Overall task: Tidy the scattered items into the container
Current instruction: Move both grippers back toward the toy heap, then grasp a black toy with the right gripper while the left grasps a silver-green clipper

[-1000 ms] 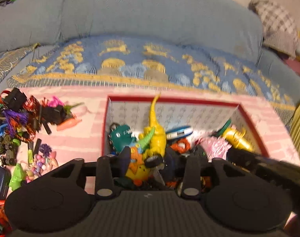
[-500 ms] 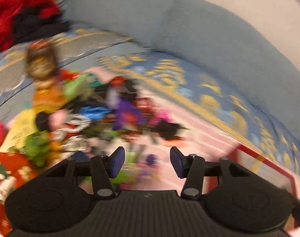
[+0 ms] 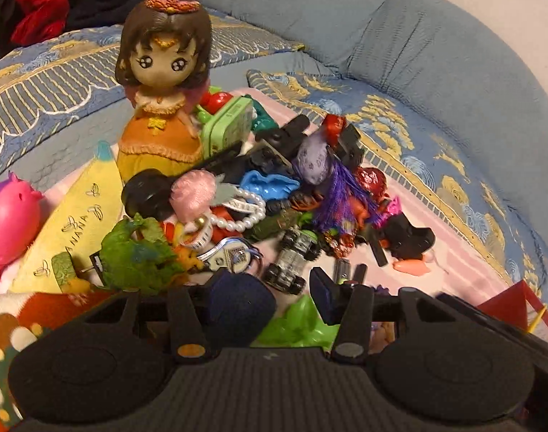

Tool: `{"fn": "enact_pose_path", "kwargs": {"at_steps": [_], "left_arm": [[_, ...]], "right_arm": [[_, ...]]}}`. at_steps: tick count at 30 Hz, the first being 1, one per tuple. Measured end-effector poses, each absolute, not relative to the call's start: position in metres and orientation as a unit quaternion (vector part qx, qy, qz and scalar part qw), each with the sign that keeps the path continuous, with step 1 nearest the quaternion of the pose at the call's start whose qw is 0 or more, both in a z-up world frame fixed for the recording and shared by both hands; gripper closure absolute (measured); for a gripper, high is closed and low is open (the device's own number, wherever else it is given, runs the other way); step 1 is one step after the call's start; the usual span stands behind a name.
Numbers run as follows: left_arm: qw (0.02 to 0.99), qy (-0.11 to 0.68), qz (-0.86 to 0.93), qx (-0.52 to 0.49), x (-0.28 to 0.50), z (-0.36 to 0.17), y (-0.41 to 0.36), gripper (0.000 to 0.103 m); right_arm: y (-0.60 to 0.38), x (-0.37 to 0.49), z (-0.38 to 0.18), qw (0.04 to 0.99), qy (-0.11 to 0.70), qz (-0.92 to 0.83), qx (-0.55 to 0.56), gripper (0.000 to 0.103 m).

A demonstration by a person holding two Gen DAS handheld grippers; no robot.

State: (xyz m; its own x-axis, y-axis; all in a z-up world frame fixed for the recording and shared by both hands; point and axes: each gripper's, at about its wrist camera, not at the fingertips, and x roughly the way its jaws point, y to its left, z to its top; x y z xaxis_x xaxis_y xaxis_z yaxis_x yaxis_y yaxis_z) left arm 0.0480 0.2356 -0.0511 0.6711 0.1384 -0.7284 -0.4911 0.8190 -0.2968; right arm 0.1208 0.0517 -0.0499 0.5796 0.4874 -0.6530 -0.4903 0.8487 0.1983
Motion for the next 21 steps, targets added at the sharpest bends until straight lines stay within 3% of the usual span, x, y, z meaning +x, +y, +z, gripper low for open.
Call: {"fn": "enact_pose_path", "kwargs": {"at_steps": [12, 17, 21], "left_arm": [[0.889, 0.36, 0.134, -0.249, 0.052, -0.051, 0.242, 0.05], [0.887, 0.368, 0.136, -0.244, 0.055, -0.055, 0.241, 0.05], [0.89, 0.362, 0.135, -0.244, 0.054, -0.054, 0.241, 0.051]], "right_arm": [[0.103, 0.174, -0.104, 0.866, 0.434, 0.248, -0.03, 0.087], [0.103, 0.174, -0.112, 0.869, 0.424, 0.251, -0.044, 0.089], [0.092, 0.17, -0.11, 0.867, 0.423, 0.262, -0.035, 0.098]]}}
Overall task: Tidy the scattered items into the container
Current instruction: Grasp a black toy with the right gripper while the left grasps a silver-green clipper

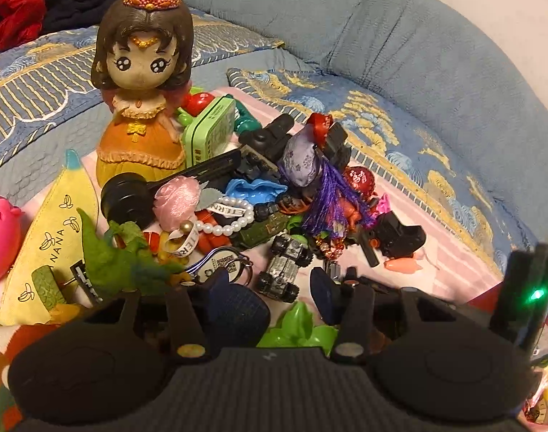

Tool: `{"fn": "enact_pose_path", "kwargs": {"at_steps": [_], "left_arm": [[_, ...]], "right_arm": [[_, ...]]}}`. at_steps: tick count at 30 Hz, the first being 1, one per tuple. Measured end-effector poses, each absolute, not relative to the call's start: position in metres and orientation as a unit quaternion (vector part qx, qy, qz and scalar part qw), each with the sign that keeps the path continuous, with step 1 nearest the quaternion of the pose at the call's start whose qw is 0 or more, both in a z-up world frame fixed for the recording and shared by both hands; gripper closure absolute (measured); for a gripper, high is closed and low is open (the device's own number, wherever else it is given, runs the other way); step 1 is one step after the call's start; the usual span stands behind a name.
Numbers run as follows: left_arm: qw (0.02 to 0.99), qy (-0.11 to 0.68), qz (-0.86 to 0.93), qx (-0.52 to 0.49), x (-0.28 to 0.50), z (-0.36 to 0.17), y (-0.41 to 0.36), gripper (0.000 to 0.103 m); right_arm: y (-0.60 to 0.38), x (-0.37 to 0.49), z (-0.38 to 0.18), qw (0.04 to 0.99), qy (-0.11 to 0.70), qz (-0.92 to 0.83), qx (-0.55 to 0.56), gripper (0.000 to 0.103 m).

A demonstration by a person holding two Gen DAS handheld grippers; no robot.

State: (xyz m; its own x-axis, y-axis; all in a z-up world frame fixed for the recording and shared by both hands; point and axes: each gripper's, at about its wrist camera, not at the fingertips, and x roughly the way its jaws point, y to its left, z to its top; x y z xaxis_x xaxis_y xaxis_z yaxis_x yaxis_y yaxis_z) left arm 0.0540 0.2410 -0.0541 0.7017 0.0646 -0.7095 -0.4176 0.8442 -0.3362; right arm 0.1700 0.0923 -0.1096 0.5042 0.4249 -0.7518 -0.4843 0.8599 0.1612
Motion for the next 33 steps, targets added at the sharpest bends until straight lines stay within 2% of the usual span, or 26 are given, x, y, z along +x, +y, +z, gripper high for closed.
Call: {"fn": "enact_pose_path", "kwargs": {"at_steps": [5, 7, 8, 16, 22, 27, 31, 33], "left_arm": [[0.897, 0.364, 0.103, -0.229, 0.062, -0.053, 0.223, 0.057], [0.897, 0.37, 0.082, -0.225, 0.068, -0.053, 0.214, 0.066], [0.898, 0.372, 0.074, -0.223, 0.071, -0.053, 0.209, 0.067], [0.896, 0.407, 0.074, -0.163, 0.116, -0.069, 0.173, 0.067], [0.872, 0.451, 0.102, -0.16, 0.145, -0.097, 0.177, 0.067], [0.876, 0.451, 0.114, -0.129, 0.158, -0.101, 0.174, 0.067], [0.877, 0.454, 0.124, -0.095, 0.152, -0.102, 0.168, 0.089], [0.877, 0.456, 0.122, -0.092, 0.145, -0.101, 0.168, 0.089]], "right_arm": [[0.059, 0.152, -0.083, 0.879, 0.399, 0.259, 0.023, 0.098], [0.043, 0.142, -0.069, 0.886, 0.384, 0.256, 0.041, 0.097], [0.035, 0.137, -0.061, 0.89, 0.376, 0.254, 0.046, 0.097], [-0.029, 0.1, -0.023, 0.904, 0.34, 0.24, 0.097, 0.097], [-0.055, 0.089, -0.014, 0.909, 0.325, 0.237, 0.113, 0.097], [-0.071, 0.083, -0.013, 0.907, 0.326, 0.236, 0.127, 0.097], [-0.083, 0.076, -0.013, 0.909, 0.325, 0.225, 0.132, 0.097], [-0.089, 0.071, -0.012, 0.91, 0.325, 0.222, 0.133, 0.097]]}}
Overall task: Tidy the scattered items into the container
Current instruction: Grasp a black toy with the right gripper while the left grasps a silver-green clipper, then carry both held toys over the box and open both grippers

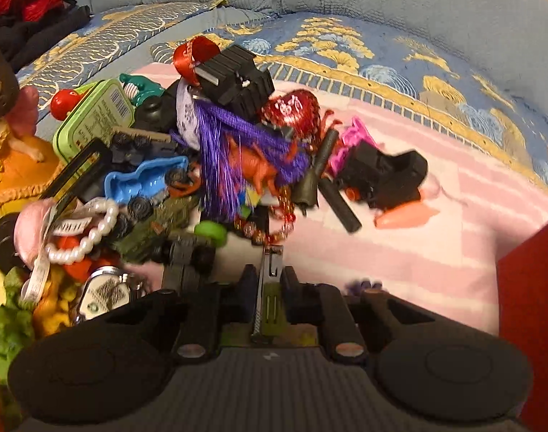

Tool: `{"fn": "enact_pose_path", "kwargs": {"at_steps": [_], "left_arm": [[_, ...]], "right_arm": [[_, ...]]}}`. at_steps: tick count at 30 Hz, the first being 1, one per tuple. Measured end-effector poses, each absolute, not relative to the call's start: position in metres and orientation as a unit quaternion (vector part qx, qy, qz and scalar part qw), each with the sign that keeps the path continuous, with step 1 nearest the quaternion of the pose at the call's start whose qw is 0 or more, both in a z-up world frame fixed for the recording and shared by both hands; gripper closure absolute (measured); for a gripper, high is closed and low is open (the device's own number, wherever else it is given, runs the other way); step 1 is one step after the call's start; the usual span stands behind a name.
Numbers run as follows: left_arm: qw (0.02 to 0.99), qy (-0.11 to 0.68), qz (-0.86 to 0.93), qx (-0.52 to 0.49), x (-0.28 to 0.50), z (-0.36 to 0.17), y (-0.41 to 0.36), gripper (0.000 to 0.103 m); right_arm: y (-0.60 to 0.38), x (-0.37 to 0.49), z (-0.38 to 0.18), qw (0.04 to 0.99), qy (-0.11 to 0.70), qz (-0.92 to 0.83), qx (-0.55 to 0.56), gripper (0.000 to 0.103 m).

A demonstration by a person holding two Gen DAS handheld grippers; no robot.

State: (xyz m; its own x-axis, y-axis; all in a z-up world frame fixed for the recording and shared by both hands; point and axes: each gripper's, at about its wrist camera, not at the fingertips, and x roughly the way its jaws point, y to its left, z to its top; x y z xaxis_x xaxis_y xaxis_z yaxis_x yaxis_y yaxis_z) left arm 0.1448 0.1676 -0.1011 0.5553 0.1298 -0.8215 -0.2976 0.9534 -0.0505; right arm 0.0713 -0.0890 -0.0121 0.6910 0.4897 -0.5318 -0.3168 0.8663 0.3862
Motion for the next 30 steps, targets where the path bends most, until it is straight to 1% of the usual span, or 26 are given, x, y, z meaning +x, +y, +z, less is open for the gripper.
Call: {"fn": "enact_pose_path", "kwargs": {"at_steps": [6, 14, 19, 30], "left_arm": [[0.868, 0.46, 0.131, -0.132, 0.124, -0.092, 0.169, 0.091], [0.886, 0.435, 0.144, -0.067, 0.088, -0.052, 0.123, 0.091], [0.895, 0.42, 0.147, -0.035, 0.077, -0.031, 0.098, 0.091], [0.904, 0.407, 0.135, -0.007, 0.07, -0.006, 0.057, 0.091]], "right_arm": [[-0.105, 0.06, -0.011, 0.904, 0.336, 0.218, 0.15, 0.097], [-0.112, 0.042, -0.007, 0.899, 0.353, 0.223, 0.135, 0.097], [-0.125, 0.032, -0.002, 0.903, 0.345, 0.218, 0.136, 0.097], [-0.16, 0.025, 0.008, 0.909, 0.332, 0.201, 0.15, 0.097]]}}
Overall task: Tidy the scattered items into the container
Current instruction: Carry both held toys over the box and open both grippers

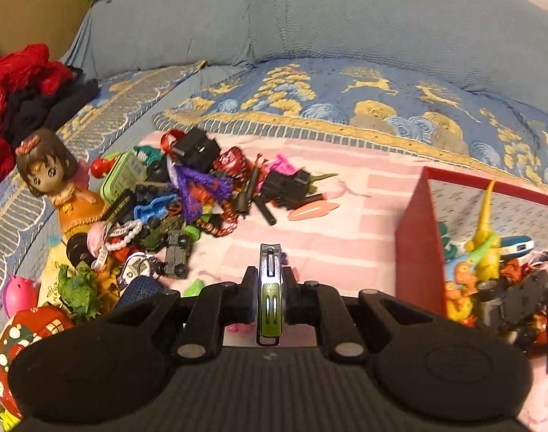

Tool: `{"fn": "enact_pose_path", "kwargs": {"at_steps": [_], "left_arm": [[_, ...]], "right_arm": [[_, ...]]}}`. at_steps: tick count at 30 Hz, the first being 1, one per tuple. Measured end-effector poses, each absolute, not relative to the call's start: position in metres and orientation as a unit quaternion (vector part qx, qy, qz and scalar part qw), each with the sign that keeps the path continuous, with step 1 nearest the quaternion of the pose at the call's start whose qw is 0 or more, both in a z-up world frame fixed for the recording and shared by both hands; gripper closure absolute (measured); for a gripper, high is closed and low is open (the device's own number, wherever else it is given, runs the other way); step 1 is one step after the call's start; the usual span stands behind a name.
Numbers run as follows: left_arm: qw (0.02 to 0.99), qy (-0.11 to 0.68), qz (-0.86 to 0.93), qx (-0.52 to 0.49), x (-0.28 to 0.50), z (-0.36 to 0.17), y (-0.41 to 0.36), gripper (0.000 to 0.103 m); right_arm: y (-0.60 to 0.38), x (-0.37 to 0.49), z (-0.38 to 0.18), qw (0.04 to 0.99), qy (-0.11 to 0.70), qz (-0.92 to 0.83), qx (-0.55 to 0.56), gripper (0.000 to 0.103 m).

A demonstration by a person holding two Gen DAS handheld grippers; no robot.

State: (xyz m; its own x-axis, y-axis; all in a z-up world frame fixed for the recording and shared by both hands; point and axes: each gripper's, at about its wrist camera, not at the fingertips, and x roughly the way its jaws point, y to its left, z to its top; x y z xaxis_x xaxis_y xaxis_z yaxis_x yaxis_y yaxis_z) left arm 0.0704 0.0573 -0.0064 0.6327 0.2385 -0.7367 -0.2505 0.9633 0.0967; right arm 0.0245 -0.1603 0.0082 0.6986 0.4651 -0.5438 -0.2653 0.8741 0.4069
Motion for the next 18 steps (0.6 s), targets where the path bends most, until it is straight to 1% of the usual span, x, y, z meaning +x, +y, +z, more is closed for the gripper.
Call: {"fn": "enact_pose_path", "kwargs": {"at_steps": [18], "left_arm": [[0.923, 0.373, 0.088, 0.036, 0.086, 0.035, -0.012, 0.091]], "right_arm": [[-0.218, 0.038, 0.005, 0.921, 0.312, 0.15, 0.181, 0.097]]}}
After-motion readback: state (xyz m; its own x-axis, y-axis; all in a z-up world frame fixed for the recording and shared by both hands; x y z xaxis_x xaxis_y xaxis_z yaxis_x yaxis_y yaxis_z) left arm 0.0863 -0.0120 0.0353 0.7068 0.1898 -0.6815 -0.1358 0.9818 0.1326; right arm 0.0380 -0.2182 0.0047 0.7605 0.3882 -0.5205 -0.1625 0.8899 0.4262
